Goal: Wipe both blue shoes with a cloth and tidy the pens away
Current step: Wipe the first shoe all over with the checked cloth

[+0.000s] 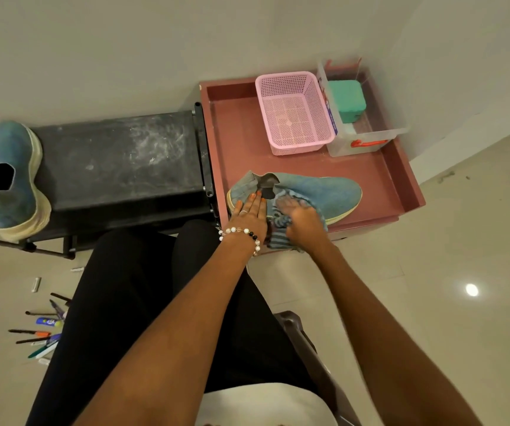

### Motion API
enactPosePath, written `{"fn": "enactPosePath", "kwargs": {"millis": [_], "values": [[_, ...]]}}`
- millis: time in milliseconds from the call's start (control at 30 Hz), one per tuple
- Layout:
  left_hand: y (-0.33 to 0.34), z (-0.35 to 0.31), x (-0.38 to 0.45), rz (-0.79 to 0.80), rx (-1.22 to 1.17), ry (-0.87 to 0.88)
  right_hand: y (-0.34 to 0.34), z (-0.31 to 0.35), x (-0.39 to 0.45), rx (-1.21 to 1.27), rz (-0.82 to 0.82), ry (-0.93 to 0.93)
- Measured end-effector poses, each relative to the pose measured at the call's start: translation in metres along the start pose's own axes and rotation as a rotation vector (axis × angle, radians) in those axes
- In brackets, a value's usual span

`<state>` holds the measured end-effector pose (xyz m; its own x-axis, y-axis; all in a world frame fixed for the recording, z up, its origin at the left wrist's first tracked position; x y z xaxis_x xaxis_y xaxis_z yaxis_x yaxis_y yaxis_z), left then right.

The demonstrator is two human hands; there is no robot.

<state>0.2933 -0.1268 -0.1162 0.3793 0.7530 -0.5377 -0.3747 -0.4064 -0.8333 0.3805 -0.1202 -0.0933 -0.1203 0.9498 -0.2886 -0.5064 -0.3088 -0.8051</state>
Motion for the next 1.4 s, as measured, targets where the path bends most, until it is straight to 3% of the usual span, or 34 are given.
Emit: {"fn": "enactPosePath", "kwargs": {"millis": [133,233,400,567,667,767,900,1033,1133,1300,1400], "values": [[0.000,0.000,0.000,-0.020,-0.008,-0.010,-0.021,-0.044,-0.028,-0.154,-0.113,0.143],[0.000,-0.001,0.000,-0.015,-0.010,-0.008,-0.002,-0.019,-0.007,-0.119,-0.085,0.232],[0.002,0.000,-0.001,0.023,0.017,0.007,0.013,0.015,0.010,0.274,-0.087,0.063],[0.001,0.000,0.001,-0.007,0.006,-0.004,-0.006,-0.054,-0.035,0.179,-0.045,-0.087],[0.003,0.000,0.002,-0.023,0.025,-0.008,-0.021,-0.095,-0.039,0.007,-0.085,-0.031],[0.003,-0.002,0.002,-0.015,0.007,-0.007,-0.017,-0.082,-0.039,-0.118,-0.250,0.141],[0.002,-0.001,0.002,-0.011,-0.015,-0.012,0.022,-0.030,-0.021,0.089,-0.268,0.381],[0.004,-0.001,0.001,0.004,0.005,0.010,0.021,0.003,-0.008,0.265,-0.236,0.121],[0.002,-0.001,0.000,0.005,0.008,0.014,0.003,-0.006,-0.033,0.216,-0.141,-0.140],[0.000,0.000,0.000,-0.026,0.038,0.010,-0.032,-0.091,-0.054,-0.107,-0.084,-0.114],[0.002,-0.001,0.001,-0.020,0.035,0.008,-0.030,-0.094,-0.051,-0.181,-0.177,-0.085]]}}
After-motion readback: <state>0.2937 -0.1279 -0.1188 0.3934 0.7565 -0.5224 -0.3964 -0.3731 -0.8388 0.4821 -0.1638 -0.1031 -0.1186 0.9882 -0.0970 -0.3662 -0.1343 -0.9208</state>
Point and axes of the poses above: each hand's wrist, its own x-axis towards the middle knuckle, its own y-axis out of the palm, z = x × y, the point moved 10 cm from there along x, towards the middle knuckle, and after that the axes turned 15 degrees about x, right-handed, at the moved point
